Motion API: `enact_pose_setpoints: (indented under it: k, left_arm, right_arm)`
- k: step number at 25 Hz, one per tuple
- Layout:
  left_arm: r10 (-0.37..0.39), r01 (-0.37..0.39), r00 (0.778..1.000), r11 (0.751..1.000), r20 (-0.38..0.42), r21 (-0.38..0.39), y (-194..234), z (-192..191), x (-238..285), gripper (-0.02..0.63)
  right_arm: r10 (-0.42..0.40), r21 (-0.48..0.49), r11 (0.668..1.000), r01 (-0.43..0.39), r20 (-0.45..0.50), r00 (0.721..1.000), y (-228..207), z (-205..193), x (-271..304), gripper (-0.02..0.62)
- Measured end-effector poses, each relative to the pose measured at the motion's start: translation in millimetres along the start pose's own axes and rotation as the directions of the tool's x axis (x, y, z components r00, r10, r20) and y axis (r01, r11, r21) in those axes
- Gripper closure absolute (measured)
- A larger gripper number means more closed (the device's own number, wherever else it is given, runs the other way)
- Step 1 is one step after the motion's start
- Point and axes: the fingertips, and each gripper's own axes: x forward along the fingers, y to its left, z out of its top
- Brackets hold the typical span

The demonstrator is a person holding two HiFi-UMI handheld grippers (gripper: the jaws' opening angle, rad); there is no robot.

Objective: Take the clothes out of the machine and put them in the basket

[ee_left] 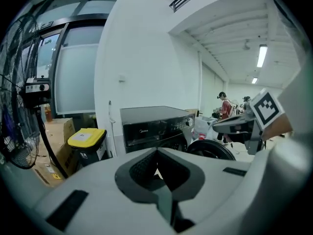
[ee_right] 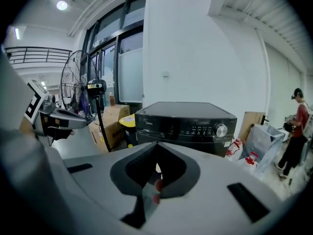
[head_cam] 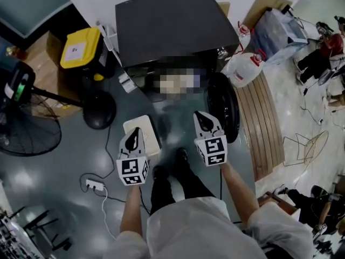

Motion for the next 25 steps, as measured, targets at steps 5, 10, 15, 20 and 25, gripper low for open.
enact_pose_setpoints:
  k: [5,10,15,20,25]
  left_arm:
    - [-0.019,0.019,1.000,1.000,-0.010,-0.004,0.0,-14.6,19.7,0.588]
    - [-0.057,0.057,0.998,0.998,-0.019,-0.012,3.5,-36.6,36.0,0.588]
    - [-0.091,0.091,0.996,0.996,-0.026,-0.016,10.4,-61.9,54.3,0.588]
    - [-0.111,0.111,0.993,0.994,-0.029,-0.002,18.5,-84.0,68.8,0.588]
    - [-0.122,0.122,0.992,0.993,-0.026,0.000,20.7,-105.5,85.0,0.588]
  right_arm:
    - [-0.018,0.009,1.000,0.018,0.002,1.000,-8.0,-14.7,15.1,0.571]
    - [-0.045,0.008,0.999,0.045,0.002,0.999,-7.3,-30.6,29.8,0.571]
    - [-0.065,0.011,0.998,0.065,-0.012,0.998,-0.8,-52.7,46.9,0.571]
    - [-0.072,0.026,0.997,0.072,-0.004,0.997,9.1,-74.1,64.4,0.571]
    - [-0.075,0.043,0.996,0.075,0.010,0.997,14.0,-94.5,83.8,0.571]
